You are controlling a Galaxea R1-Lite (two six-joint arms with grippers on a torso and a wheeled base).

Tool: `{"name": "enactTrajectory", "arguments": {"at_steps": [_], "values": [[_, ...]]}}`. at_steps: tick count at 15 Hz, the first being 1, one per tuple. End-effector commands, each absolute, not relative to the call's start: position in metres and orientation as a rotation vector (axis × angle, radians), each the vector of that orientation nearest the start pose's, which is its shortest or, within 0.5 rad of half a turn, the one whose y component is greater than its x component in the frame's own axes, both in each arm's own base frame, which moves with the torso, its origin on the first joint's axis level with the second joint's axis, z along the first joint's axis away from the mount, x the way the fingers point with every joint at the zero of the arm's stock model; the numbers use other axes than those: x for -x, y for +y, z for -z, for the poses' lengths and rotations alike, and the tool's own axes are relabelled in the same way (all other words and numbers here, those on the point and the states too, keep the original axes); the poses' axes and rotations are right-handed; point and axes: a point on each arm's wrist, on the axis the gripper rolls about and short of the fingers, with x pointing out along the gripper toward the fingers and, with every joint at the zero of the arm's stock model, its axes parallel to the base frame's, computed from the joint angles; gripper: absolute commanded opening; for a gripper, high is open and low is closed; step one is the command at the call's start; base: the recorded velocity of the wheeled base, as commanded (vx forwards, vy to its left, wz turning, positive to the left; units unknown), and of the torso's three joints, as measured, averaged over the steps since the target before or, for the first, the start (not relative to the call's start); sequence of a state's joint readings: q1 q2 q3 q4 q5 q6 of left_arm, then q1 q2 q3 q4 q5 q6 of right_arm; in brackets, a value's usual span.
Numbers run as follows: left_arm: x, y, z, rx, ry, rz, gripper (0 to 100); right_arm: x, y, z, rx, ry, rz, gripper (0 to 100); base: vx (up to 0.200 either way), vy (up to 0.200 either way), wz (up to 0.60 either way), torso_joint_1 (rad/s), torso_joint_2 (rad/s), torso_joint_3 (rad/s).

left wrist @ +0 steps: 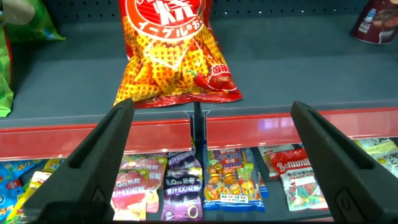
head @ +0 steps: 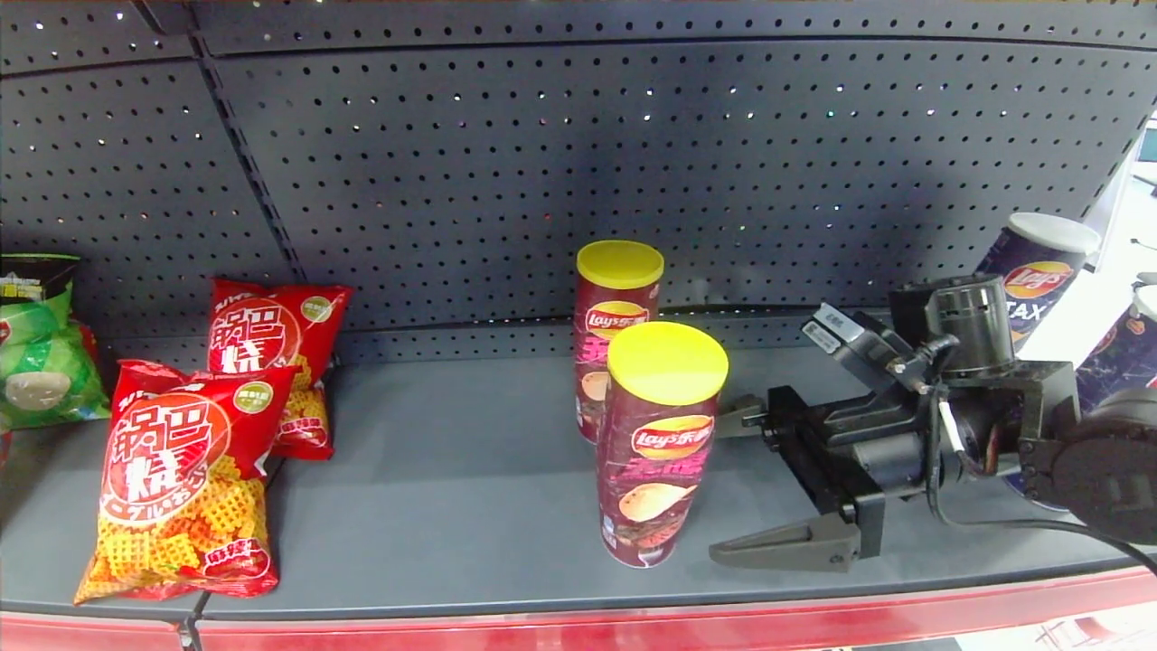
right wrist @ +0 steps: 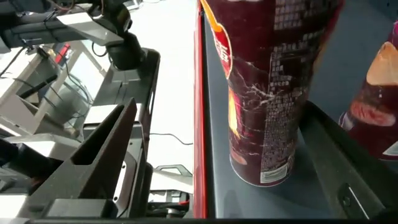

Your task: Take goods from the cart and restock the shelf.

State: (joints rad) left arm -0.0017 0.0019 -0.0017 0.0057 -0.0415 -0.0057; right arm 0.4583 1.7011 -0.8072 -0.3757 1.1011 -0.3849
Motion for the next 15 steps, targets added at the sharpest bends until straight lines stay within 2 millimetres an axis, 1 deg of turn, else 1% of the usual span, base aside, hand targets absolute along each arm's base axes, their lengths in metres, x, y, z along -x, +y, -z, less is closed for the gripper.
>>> {"name": "enactTrajectory", "arguments": {"at_steps": [1, 6, 10, 11, 12, 13, 14, 15], "values": [[0.023, -0.001, -0.075, 0.006, 0.006, 0.043, 100, -0.247, 0.144, -0.163, 0.115, 0.248, -1.596, 100, 0.000, 0.000, 0.00, 0.000, 0.00, 0.000], [0.023, -0.001, -0.075, 0.006, 0.006, 0.043, 100, -0.250, 0.143, -0.158, 0.115, 0.266, -1.574, 100, 0.000, 0.000, 0.00, 0.000, 0.00, 0.000], [0.023, -0.001, -0.075, 0.006, 0.006, 0.043, 100, -0.256, 0.129, -0.160, 0.112, 0.261, -1.513, 100, 0.000, 0.000, 0.00, 0.000, 0.00, 0.000], [0.023, -0.001, -0.075, 0.006, 0.006, 0.043, 100, -0.256, 0.129, -0.160, 0.112, 0.261, -1.513, 100, 0.000, 0.000, 0.00, 0.000, 0.00, 0.000], [0.023, -0.001, -0.075, 0.006, 0.006, 0.043, 100, -0.255, 0.117, -0.168, 0.118, 0.237, -1.474, 100, 0.000, 0.000, 0.00, 0.000, 0.00, 0.000], [0.023, -0.001, -0.075, 0.006, 0.006, 0.043, 100, -0.254, 0.113, -0.171, 0.121, 0.226, -1.459, 100, 0.000, 0.000, 0.00, 0.000, 0.00, 0.000], [0.023, -0.001, -0.075, 0.006, 0.006, 0.043, 100, -0.248, 0.102, -0.183, 0.132, 0.193, -1.412, 100, 0.000, 0.000, 0.00, 0.000, 0.00, 0.000], [0.023, -0.001, -0.075, 0.006, 0.006, 0.043, 100, -0.240, 0.094, -0.191, 0.132, 0.174, -1.388, 100, 0.000, 0.000, 0.00, 0.000, 0.00, 0.000]]}}
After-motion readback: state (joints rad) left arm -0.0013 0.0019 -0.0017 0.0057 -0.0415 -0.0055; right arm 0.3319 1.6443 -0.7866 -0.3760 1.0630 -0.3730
